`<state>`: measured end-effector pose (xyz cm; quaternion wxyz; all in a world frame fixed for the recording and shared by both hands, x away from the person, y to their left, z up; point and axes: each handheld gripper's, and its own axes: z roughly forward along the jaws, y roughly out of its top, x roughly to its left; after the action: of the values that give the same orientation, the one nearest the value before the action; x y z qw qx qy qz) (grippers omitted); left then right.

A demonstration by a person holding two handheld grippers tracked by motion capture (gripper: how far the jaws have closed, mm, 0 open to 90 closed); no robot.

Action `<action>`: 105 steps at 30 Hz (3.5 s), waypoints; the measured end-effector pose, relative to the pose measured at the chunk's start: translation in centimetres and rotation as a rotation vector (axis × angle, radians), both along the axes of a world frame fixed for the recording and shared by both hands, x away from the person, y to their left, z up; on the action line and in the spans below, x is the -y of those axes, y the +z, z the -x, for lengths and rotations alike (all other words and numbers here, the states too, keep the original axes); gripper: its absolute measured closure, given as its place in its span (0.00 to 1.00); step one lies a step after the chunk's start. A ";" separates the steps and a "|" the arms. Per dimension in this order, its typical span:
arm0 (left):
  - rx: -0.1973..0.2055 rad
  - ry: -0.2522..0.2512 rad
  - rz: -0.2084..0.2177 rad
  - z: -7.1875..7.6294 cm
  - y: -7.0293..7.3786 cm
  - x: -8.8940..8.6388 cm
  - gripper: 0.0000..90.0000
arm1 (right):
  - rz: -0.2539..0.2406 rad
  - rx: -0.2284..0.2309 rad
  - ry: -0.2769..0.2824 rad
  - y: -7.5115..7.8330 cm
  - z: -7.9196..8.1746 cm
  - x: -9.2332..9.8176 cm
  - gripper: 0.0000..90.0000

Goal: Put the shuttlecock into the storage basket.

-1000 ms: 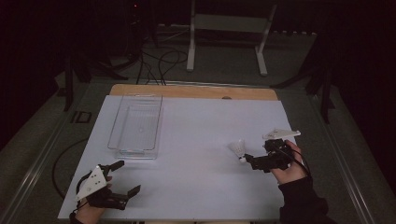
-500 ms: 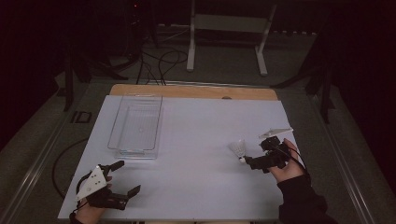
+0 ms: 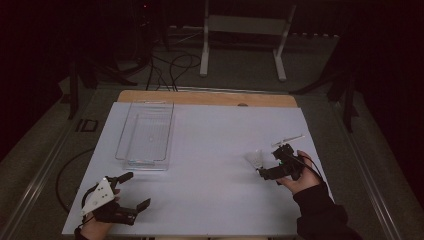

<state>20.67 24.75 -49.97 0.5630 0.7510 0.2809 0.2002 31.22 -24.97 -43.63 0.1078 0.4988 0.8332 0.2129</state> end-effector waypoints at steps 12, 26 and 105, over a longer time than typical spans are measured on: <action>-0.001 -0.003 -0.001 0.0 0.0 0.0 0.00 | 0.020 -0.073 -0.020 -0.7 -0.9 -0.2 0.09; -0.004 -0.005 -0.003 0.0 0.0 0.0 0.00 | 0.018 -0.134 -0.038 -1.3 -2.0 -0.2 0.09; -0.010 -0.007 0.003 0.0 0.0 0.0 0.00 | 0.195 -0.351 0.272 -4.5 -4.1 -2.3 0.73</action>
<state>20.70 24.73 -49.99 0.5633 0.7523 0.2815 0.1940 35.31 -22.69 -48.08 -0.0206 0.3984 0.9154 0.0540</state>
